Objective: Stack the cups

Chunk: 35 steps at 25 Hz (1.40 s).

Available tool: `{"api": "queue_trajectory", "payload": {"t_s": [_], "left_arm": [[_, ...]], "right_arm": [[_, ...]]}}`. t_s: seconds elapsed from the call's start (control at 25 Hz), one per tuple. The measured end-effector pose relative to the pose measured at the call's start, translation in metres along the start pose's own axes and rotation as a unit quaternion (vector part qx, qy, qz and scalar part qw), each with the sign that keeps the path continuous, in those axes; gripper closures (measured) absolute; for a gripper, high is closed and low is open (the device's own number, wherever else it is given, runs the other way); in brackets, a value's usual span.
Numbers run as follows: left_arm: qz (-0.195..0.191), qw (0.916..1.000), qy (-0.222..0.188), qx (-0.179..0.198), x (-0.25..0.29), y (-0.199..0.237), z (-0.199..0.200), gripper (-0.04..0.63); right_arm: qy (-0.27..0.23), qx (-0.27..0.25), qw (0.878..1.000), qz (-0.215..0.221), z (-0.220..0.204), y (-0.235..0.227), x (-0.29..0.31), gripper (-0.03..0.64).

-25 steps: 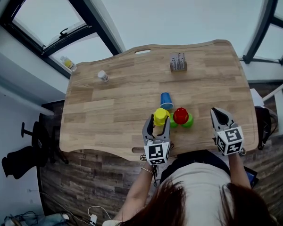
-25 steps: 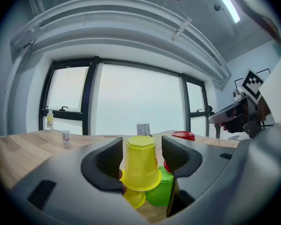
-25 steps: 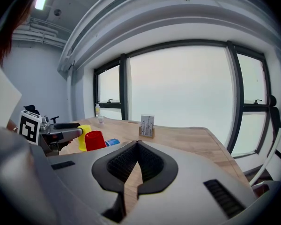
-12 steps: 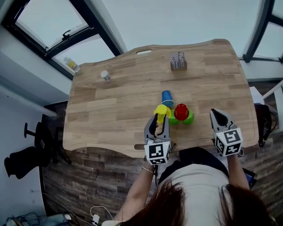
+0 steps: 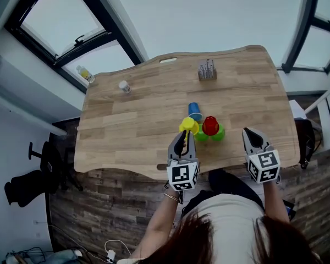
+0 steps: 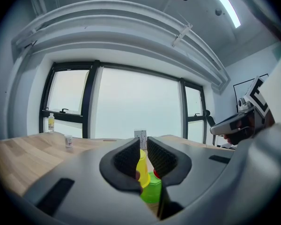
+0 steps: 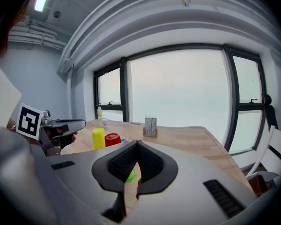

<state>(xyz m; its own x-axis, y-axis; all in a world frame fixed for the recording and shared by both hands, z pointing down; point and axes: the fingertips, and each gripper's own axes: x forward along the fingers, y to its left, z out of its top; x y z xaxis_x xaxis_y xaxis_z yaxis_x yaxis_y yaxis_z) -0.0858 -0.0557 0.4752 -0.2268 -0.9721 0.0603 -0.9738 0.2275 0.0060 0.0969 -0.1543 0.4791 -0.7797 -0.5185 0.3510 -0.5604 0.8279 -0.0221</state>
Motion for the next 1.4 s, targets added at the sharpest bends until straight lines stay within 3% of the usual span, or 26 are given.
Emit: {"api": "queue_trajectory", "payload": {"t_s": [0.32, 0.6, 1.04, 1.4], "left_arm": [[-0.016, 0.9992, 0.037, 0.006, -0.023, -0.006, -0.002, 0.553], [-0.003, 0.9989, 0.045, -0.006, -0.042, 0.001, 0.005, 0.561], [-0.004, 0.9981, 0.058, -0.019, -0.046, 0.005, 0.015, 0.565], [0.009, 0.9967, 0.072, -0.037, -0.027, 0.021, 0.023, 0.566]], "right_arm": [[0.018, -0.009, 0.999, 0.046, 0.001, 0.020, -0.005, 0.589], [0.014, -0.028, 0.999, 0.041, 0.008, 0.031, -0.009, 0.589], [0.006, 0.015, 0.998, 0.058, 0.022, 0.033, 0.000, 0.589], [0.021, 0.036, 0.994, 0.101, 0.042, 0.023, 0.034, 0.589]]}}
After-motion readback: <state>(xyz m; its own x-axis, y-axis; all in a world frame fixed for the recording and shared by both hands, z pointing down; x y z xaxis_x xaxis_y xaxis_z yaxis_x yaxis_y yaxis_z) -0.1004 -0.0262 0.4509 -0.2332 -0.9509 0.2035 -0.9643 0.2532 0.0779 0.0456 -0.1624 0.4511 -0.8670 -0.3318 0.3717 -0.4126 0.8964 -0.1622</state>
